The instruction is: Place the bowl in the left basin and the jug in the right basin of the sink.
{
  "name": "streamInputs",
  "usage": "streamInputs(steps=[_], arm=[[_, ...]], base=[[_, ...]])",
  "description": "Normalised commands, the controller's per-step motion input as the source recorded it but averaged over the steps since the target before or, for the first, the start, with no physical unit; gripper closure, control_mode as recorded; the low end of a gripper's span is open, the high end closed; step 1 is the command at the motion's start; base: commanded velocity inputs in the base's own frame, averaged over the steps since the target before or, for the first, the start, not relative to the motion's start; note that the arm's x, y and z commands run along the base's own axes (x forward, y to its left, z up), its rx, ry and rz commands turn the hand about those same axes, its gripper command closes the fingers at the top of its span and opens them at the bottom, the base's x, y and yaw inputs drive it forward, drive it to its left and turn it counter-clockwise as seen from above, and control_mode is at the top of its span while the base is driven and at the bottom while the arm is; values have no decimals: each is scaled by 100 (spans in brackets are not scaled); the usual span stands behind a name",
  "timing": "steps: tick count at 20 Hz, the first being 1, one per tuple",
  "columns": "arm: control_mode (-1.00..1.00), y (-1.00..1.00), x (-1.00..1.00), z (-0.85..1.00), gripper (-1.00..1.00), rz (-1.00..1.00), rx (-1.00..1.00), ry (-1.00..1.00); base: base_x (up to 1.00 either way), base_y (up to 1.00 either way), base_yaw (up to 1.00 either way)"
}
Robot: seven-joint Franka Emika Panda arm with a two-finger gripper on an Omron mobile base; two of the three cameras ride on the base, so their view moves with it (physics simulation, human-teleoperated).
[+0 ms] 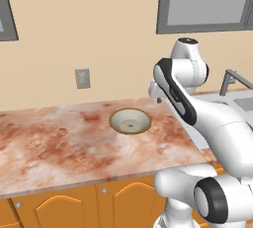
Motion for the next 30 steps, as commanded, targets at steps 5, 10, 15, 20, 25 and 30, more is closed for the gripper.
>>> streamInputs(steps=[5, 10, 15, 20, 25, 30], arm=[[-100, -4, 0, -31, -100, 0, 1, 0], [-100, -7, 1, -35, -100, 0, 7, 0], [-100, -9, 2, -33, -100, 0, 13, 0], [-100, 0, 8, -36, -100, 0, 11, 0], [-100, 0, 19, -31, -100, 0, 7, 0], [-100, 0, 30, -32, -100, 0, 6, 0]], base=[[0, 0, 0], [0, 0, 0], [0, 0, 0], [0, 0, 0], [0, 0, 0], [0, 0, 0]])
